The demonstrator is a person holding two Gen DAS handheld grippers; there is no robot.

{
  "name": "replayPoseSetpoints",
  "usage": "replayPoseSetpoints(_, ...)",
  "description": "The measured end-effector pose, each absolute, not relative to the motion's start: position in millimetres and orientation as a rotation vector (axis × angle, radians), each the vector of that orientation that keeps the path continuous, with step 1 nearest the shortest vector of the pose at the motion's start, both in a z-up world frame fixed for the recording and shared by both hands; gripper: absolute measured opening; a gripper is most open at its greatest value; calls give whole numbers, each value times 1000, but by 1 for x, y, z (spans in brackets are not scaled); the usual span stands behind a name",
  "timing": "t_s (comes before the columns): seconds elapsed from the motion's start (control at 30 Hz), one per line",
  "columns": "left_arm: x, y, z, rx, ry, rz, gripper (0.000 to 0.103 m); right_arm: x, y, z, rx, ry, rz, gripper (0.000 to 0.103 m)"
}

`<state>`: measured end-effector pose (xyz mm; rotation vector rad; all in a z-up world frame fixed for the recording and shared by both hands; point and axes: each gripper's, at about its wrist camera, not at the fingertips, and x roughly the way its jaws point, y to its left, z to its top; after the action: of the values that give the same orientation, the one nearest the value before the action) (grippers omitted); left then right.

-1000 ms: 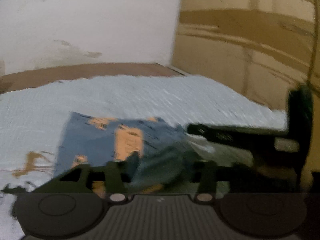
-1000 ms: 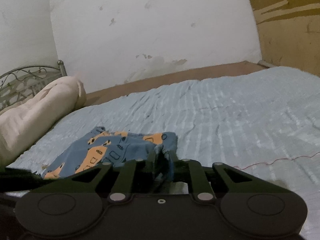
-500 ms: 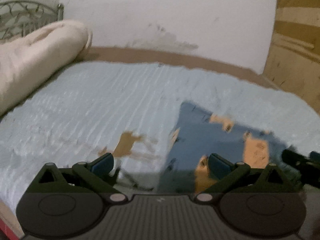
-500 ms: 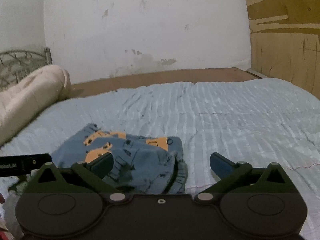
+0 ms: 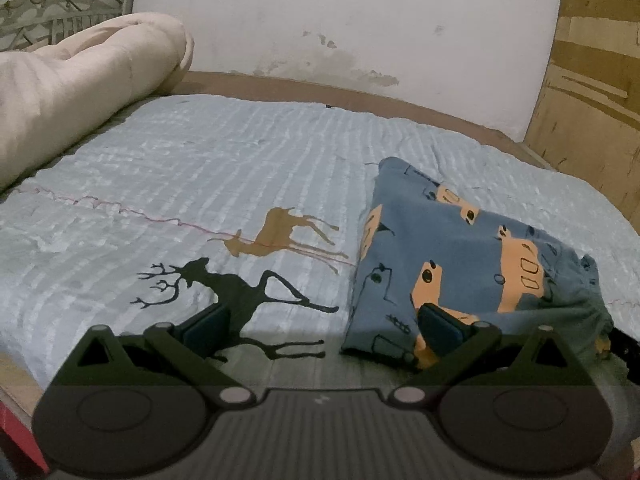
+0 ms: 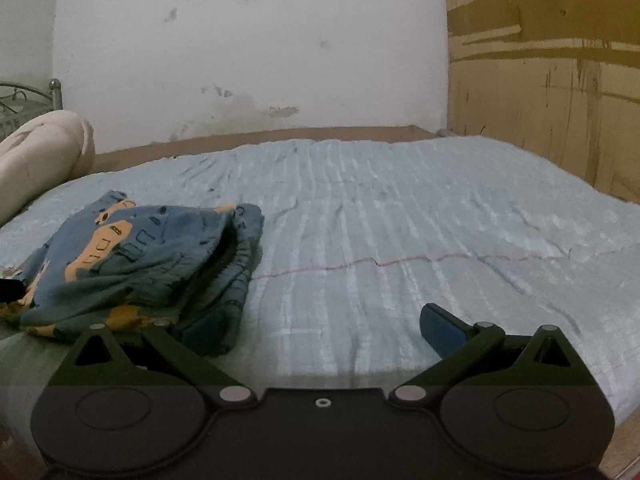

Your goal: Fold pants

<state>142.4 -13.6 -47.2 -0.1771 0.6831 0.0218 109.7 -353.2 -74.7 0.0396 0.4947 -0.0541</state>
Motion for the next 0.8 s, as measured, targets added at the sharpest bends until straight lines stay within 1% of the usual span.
replayPoseSetpoints(0.1,148,-13,-36,-164,705,6,102,108,-347,-67,21,444,-36,102)
replayPoseSetpoints(0.27,173,-16,-17,-141,682,-31,102,126,-331,-47,-15,391,54,102)
replayPoseSetpoints(0.33,188,-23,-13,-127,676,-70,102,148,-322,-44,-12,438,154,102)
replayPoseSetpoints(0.43,214,-33,-13,-106,718,-147,102,187,-312,-45,4,548,312,102)
replayPoseSetpoints(0.57,247,-40,-23,-69,752,-145,102,220,-316,-49,-20,589,216,102)
replayPoseSetpoints(0.7,268,-36,-36,-90,770,-148,103,230,-348,-67,129,624,142,102)
replayPoseSetpoints(0.8,279,-26,-43,-144,799,-187,103,227,-368,-78,258,605,182,102)
